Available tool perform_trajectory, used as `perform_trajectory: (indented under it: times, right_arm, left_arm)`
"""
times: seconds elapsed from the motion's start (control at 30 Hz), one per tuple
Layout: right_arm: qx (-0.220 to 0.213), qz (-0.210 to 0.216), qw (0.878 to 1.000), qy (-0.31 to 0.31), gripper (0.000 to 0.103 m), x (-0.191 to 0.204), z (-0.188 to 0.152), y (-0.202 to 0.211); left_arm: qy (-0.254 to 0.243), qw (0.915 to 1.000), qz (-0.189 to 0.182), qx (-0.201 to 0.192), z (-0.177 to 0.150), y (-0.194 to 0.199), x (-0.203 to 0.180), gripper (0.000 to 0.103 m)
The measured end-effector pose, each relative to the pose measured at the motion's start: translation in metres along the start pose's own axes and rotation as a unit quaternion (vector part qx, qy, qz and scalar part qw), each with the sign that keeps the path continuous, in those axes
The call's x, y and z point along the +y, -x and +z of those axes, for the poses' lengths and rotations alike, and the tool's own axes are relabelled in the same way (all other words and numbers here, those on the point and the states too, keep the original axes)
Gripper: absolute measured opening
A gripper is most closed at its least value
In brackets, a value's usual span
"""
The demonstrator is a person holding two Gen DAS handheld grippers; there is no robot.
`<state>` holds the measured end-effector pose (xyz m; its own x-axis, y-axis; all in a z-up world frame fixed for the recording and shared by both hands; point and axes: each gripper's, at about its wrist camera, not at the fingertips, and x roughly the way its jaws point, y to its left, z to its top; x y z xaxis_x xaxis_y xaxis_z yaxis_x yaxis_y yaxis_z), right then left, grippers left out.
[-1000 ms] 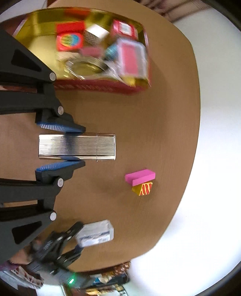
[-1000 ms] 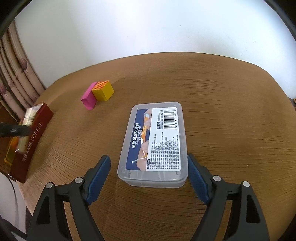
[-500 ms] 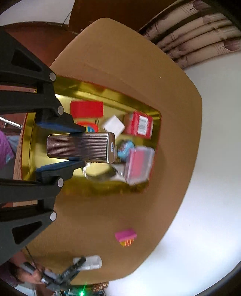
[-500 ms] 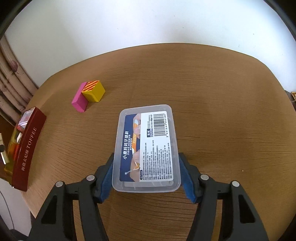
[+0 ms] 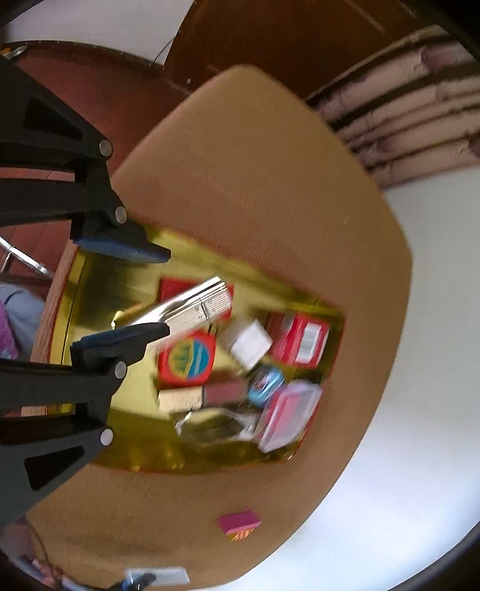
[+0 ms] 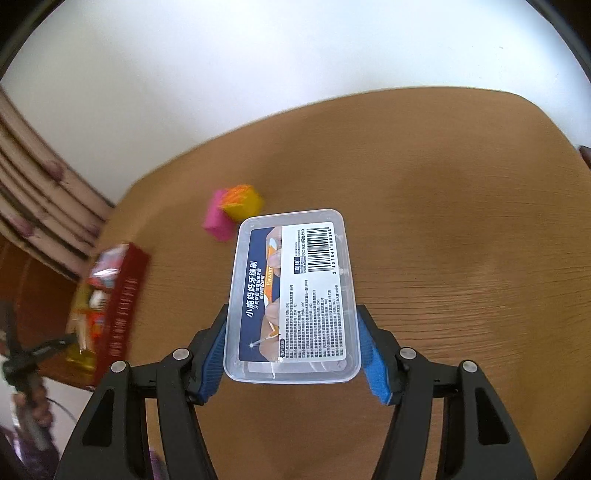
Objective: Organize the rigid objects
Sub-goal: 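Lower the silver lighter into the tray and open the left tool, then lower the clear toothbrush box into the tray and open the right tool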
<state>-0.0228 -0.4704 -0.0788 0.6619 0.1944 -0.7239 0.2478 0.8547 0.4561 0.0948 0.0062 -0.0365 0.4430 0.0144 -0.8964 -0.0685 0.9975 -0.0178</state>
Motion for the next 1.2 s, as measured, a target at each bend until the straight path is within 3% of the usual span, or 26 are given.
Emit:
perform_trajectory:
  times: [0.17,0.33,0.47,0.6,0.9,1.2]
  right_arm:
    - [-0.003,0.062,0.997,0.045,0.059,0.068,0.004,0.015]
    - [0.023,0.111,0.987,0.117,0.059,0.160,0.001,0.008]
    - [0.048,0.124,0.978,0.159,0.059,0.218,-0.005,-0.015]
    - [0.070,0.117,0.971,0.196,0.059,0.267,-0.011,-0.047]
    - [0.096,0.074,0.960,0.252,0.059,0.327,-0.025,-0.116]
    - [0.092,0.048,0.954,0.280,0.060,0.332,-0.031,-0.134]
  left_arm:
    - [0.012,0.9996,0.002,-0.024,-0.005,0.012,0.016,0.037]
    - [0.051,0.9965,-0.042,-0.050,-0.025,0.034,0.038,0.038]
    - [0.063,0.9941,-0.056,-0.068,-0.048,0.041,0.046,0.039]
    - [0.056,0.9944,-0.040,-0.080,-0.061,0.038,0.048,0.039]
    - [0.053,0.9935,-0.042,-0.092,-0.066,0.031,0.047,0.039]
    - [0.042,0.9940,-0.031,-0.095,-0.067,0.031,0.041,0.039]
